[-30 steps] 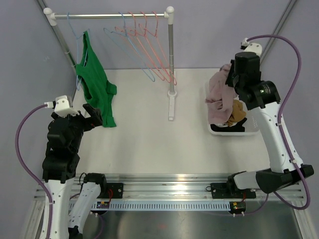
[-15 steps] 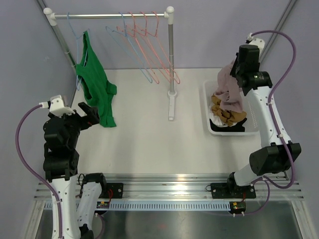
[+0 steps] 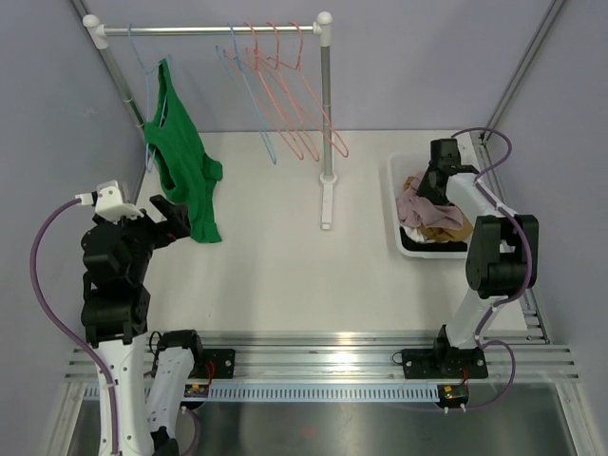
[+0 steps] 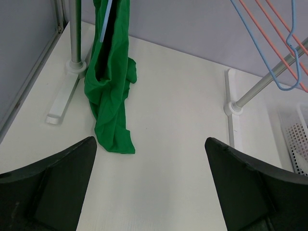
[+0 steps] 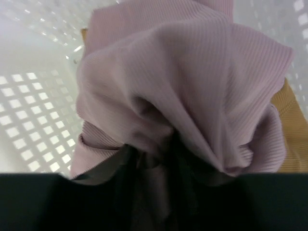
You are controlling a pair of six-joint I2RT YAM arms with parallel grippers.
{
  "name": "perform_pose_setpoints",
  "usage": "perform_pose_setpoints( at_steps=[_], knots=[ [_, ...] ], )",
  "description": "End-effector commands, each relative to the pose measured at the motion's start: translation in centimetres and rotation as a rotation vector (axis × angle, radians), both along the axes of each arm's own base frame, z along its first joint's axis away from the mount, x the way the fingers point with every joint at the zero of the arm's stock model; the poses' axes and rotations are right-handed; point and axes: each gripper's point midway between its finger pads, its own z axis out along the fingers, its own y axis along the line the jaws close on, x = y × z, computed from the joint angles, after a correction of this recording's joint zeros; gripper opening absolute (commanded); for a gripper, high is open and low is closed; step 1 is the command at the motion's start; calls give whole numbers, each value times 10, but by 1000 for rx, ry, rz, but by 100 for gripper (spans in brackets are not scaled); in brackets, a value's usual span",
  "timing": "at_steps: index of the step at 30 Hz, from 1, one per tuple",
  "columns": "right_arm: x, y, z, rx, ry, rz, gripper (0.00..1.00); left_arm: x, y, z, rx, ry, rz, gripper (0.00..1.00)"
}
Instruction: Remove the tank top from the hanger
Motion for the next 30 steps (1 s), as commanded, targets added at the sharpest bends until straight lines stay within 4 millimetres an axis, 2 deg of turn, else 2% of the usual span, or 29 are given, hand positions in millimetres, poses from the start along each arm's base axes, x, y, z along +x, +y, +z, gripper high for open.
perform_pose_setpoints(
  at_steps=[1, 2, 3, 4, 6, 7, 9, 10, 11, 12, 13, 14, 15, 16, 17, 18, 19, 20, 21, 22, 23, 25, 26, 27, 28, 30],
  knots=[
    [25, -5, 43, 10, -107, -15, 44, -3, -4, 38, 4, -81, -23, 99],
    [21, -6, 48, 4, -93, -19, 52, -5, -4, 35, -1, -51, -18, 99],
    [23, -7, 59, 0, -108, -19, 83, -10, -3, 52, -1, -76, -8, 99],
    [26, -8, 78, -7, -129, -15, 98, -14, 1, 59, -6, -78, 18, 99],
    [27, -9, 100, -11, -156, -14, 99, -21, 6, 67, -11, -44, 55, 99],
    [28, -9, 122, -15, -188, -17, 99, -32, 9, 96, -5, -97, 82, 99],
    [25, -15, 145, -38, -219, -34, 100, -34, 11, 102, 0, -50, 92, 99],
    [20, -17, 166, -49, -248, -43, 99, -43, 11, 127, 11, -98, 94, 99],
    [18, -20, 176, -59, -264, -52, 99, -44, 11, 129, 15, -83, 95, 99],
    [14, -21, 185, -69, -277, -57, 100, -36, 12, 132, 18, -64, 91, 99],
    [5, -22, 203, -75, -300, -56, 100, -34, 12, 135, 26, -53, 88, 99],
    [0, -21, 213, -76, -316, -50, 99, -37, 12, 151, 31, -83, 87, 99],
    [-5, -15, 220, -47, -334, -18, 100, -29, 12, 151, 33, -66, 83, 99],
    [-18, -7, 240, -20, -392, 20, 100, -12, 12, 146, 33, -25, 67, 99],
    [-24, 19, 248, 75, -432, 136, 99, -7, 11, 153, 32, -27, 56, 99],
    [-33, 37, 257, 134, -476, 216, 99, 1, 9, 153, 30, -9, 40, 99],
    [-50, 51, 270, 189, -565, 280, 99, 18, 11, 146, 33, 32, 36, 99],
    [-65, 77, 278, 285, -604, 393, 100, 24, 14, 146, 36, 39, 45, 99],
    [-77, 87, 261, 342, -586, 425, 100, 28, 18, 153, 41, 27, 66, 99],
    [-96, 98, 291, 403, -703, 463, 99, 37, 21, 156, 46, 24, 72, 99],
    [-112, 115, 295, 478, -719, 549, 100, 53, 22, 151, 45, 43, 67, 99],
    [-138, 131, 299, 578, -778, 614, 99, 71, 20, 162, 56, 7, 38, 99],
    [-150, 141, 297, 628, -773, 675, 100, 89, 22, 156, 56, 23, 36, 99],
    [-158, 144, 294, 649, -772, 690, 99, 97, 23, 156, 60, 22, 35, 99],
    [-167, 147, 288, 675, -772, 699, 100, 104, 26, 166, 74, -11, 44, 99],
    [-177, 151, 273, 704, -739, 720, 99, 126, 33, 160, 82, 8, 55, 99]
  ],
)
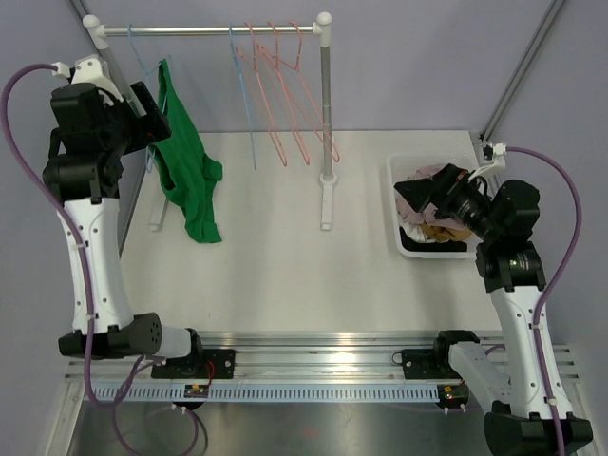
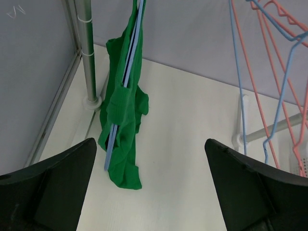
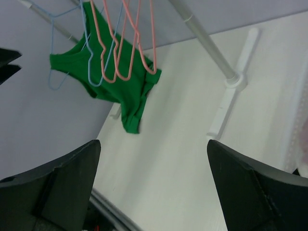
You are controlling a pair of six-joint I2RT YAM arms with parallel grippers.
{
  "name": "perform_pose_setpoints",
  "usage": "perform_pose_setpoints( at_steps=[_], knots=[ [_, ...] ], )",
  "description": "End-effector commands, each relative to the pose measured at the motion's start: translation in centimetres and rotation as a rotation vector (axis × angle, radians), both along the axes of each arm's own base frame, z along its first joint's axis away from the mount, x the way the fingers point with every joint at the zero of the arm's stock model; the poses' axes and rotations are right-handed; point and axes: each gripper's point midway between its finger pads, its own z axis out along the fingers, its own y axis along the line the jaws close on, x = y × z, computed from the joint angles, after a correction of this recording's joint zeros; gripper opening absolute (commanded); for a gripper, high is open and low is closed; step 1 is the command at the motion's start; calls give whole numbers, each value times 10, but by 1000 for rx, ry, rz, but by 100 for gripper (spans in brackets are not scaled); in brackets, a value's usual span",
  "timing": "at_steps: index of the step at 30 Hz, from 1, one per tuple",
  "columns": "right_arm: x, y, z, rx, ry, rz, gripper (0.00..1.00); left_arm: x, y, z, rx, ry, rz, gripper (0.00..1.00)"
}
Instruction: Remove the tank top from the hanger
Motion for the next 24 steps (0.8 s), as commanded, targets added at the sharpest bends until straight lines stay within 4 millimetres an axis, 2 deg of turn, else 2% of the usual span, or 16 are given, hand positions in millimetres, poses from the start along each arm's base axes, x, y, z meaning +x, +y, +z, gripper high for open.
perform_pose_setpoints(
  at_steps=[1, 3, 5, 7, 9, 10, 12, 13, 15, 17, 18, 20, 22, 24],
  knots=[
    [-26, 27, -7, 82, 1, 195, 99, 19, 7, 53, 75, -168, -11, 99],
    [-34, 31, -16, 88, 14, 226, 99, 39, 12, 49, 88, -163, -6, 99],
    [-46, 34, -14, 90, -3, 257, 98, 53, 18, 53, 109, -188, 0, 99],
    [-54, 35, -14, 90, -7, 267, 97, 77, 25, 42, 114, -174, -12, 99],
    [-60, 36, -11, 84, -23, 278, 96, 91, 31, 41, 116, -173, -15, 99],
    [-64, 35, -11, 74, -24, 274, 96, 108, 39, 24, 111, -128, -18, 99],
    [-68, 35, -10, 70, -37, 273, 96, 117, 42, 29, 98, -148, -50, 98],
    [-71, 35, -8, 68, -47, 274, 95, 131, 43, 21, 90, -143, -71, 96],
    [-70, 33, -8, 40, -68, 253, 94, 142, 41, 20, 94, -151, -104, 88],
    [-66, 28, -15, 16, -42, 215, 94, 155, 41, 6, 81, -122, -123, 82],
    [-66, 28, -16, 8, -43, 210, 94, 157, 42, 2, 78, -116, -120, 73],
    [-65, 30, -17, 8, -40, 221, 94, 162, 45, -4, 81, -106, -111, 66],
    [-65, 32, -16, 11, -38, 236, 92, 164, 51, -11, 90, -85, -80, 50],
    [-66, 34, -14, 11, -41, 245, 92, 164, 53, -15, 96, -74, -73, 41]
  ],
)
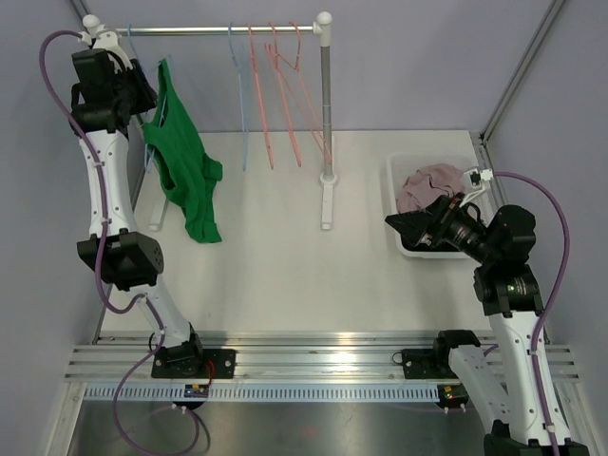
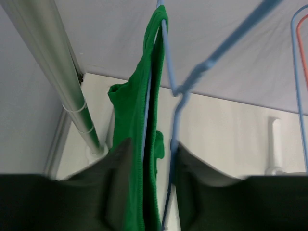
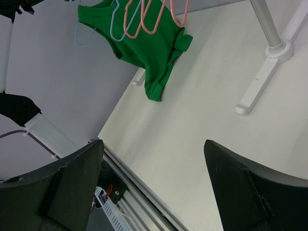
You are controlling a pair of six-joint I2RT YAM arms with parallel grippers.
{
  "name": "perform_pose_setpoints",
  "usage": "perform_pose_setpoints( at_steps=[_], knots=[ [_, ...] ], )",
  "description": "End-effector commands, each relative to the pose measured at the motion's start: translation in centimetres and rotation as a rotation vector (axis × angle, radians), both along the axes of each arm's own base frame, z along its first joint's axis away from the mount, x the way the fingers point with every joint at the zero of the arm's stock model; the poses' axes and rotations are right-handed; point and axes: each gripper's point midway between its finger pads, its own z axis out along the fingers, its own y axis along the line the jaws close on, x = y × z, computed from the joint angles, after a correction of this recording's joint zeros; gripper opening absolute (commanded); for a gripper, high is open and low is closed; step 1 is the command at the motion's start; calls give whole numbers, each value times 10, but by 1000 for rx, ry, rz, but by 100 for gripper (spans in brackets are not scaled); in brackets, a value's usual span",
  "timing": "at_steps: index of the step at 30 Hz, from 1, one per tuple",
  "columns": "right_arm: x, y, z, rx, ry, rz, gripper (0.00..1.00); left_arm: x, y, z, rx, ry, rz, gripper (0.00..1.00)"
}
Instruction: Remove the tank top from the hanger
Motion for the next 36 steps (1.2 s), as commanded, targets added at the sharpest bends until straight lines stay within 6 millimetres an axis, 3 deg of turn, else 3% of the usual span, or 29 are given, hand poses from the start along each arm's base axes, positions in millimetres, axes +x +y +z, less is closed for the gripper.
perform_pose_setpoints(
  at_steps=[1, 5, 10, 12, 16, 23, 27, 29, 30, 32, 33, 34, 35, 36],
  knots=[
    [-2, 2, 16, -14, -50, 10, 91, -4, -1, 36, 39, -102, -11, 26],
    [-3, 2, 15, -13, -46, 9, 91, -7, -2, 41, 33, -114, -3, 0],
    [-1, 2, 13, -18, -43, 9, 90, -15, -9, 60, 25, -151, -11, 0],
    [-1, 2, 14, -21, -42, 6, 90, -21, -21, 74, 27, -181, -48, 0],
    [-1, 2, 13, -26, -40, 11, 90, -44, -40, 107, 40, -244, -86, 0],
    [1, 2, 10, -83, -47, 5, 90, -81, -49, 131, 36, -288, -84, 0],
    [3, 4, 10, -99, -42, 14, 91, -102, -55, 131, 9, -263, -86, 0],
    [3, 6, 11, -105, -41, 23, 91, -113, -58, 119, -25, -209, -84, 0],
    [2, 6, 12, -109, -46, 28, 91, -127, -61, 123, -27, -215, -85, 0],
    [3, 9, 12, -123, -47, 41, 92, -138, -63, 103, -57, -152, -75, 0],
    [2, 10, 12, -129, -48, 45, 92, -157, -67, 110, -61, -171, -75, 0],
    [2, 12, 11, -133, -44, 52, 92, -164, -69, 106, -73, -160, -75, 0],
    [2, 14, 11, -141, -40, 66, 92, -168, -73, 84, -113, -107, -77, 0],
    [2, 15, 11, -144, -40, 71, 92, -175, -78, 79, -126, -98, -98, 0]
  ],
)
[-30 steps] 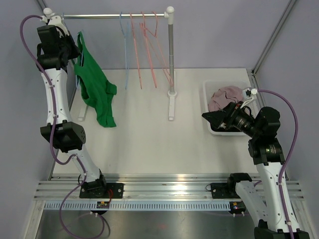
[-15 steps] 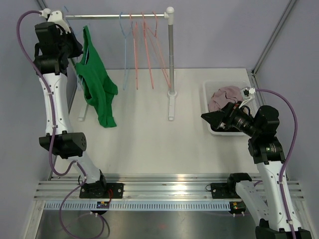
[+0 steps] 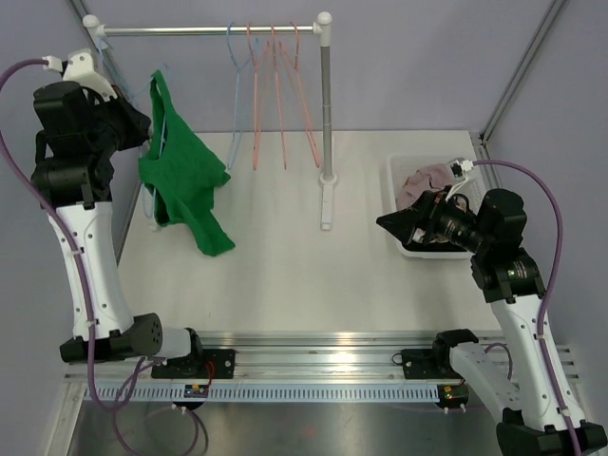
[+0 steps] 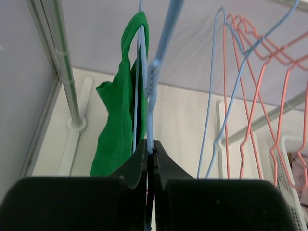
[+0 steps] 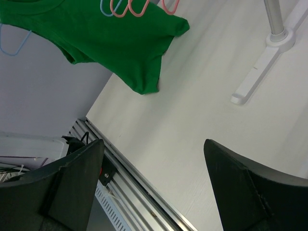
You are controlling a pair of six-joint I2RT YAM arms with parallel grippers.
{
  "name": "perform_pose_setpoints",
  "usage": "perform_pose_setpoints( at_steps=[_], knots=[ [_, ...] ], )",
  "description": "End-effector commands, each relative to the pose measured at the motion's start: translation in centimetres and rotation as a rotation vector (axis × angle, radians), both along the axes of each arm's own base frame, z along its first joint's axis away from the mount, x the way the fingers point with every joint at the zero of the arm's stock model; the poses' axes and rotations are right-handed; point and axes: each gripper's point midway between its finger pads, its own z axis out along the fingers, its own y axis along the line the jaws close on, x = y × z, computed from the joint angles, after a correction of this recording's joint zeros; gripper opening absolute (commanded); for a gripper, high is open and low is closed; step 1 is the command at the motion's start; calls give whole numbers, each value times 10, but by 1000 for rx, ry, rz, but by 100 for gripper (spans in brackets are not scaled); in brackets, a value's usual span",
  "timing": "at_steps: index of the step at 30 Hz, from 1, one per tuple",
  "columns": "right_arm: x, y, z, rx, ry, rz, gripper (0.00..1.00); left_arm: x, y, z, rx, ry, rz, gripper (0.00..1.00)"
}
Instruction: Remove the tank top from the hanger
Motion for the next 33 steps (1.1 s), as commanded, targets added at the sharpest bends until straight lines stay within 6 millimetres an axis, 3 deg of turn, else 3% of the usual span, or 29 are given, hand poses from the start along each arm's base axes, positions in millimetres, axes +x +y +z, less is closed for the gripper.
perform_pose_setpoints(
  at_steps=[1, 2, 3, 4, 5, 6, 8, 9, 11, 12, 15, 16, 19, 24, 28, 33],
  knots=[
    [-2, 4, 16, -27, -56, 26, 92, -41, -21, -5, -69, -2, -59, 0],
    [-1, 7, 14, -28, -51, 40, 92, -45, -24, -29, -92, 54, -58, 0],
    [-2, 10, 14, -22, -49, 60, 92, -51, -29, -41, -97, 70, -74, 0],
    [-3, 13, 12, -17, -39, 74, 92, -71, -35, -37, -91, 34, -92, 0],
    [0, 16, 10, -4, -27, 84, 91, -78, -42, -45, -89, 43, -113, 0],
    [-3, 21, 9, 0, -17, 111, 90, -84, -44, -71, -91, 96, -123, 0],
    [0, 27, 3, 9, 3, 128, 89, -109, -50, -85, -79, 99, -136, 0],
    [-1, 31, 1, 15, 8, 136, 89, -113, -55, -111, -88, 154, -158, 0],
    [-1, 38, -4, 38, 8, 150, 89, -132, -72, -129, -98, 166, -242, 0],
    [-5, 45, -6, 45, 6, 168, 90, -136, -79, -156, -112, 226, -277, 0],
    [-4, 55, -18, 79, 5, 160, 99, -156, -110, -191, -118, 311, -419, 0],
    [-8, 62, -33, 93, 49, 165, 99, -167, -127, -214, -108, 379, -499, 0],
    [-5, 78, -43, 144, 34, 156, 99, -184, -156, -247, -98, 457, -624, 0],
    [5, 101, -83, 142, 91, 103, 95, -204, -204, -249, -172, 436, -815, 0],
    [8, 125, -117, 66, 123, 111, 94, -216, -248, -231, -244, 352, -934, 0],
    [9, 142, -141, 9, 135, 120, 94, -229, -282, -223, -306, 324, -1030, 0]
  ],
)
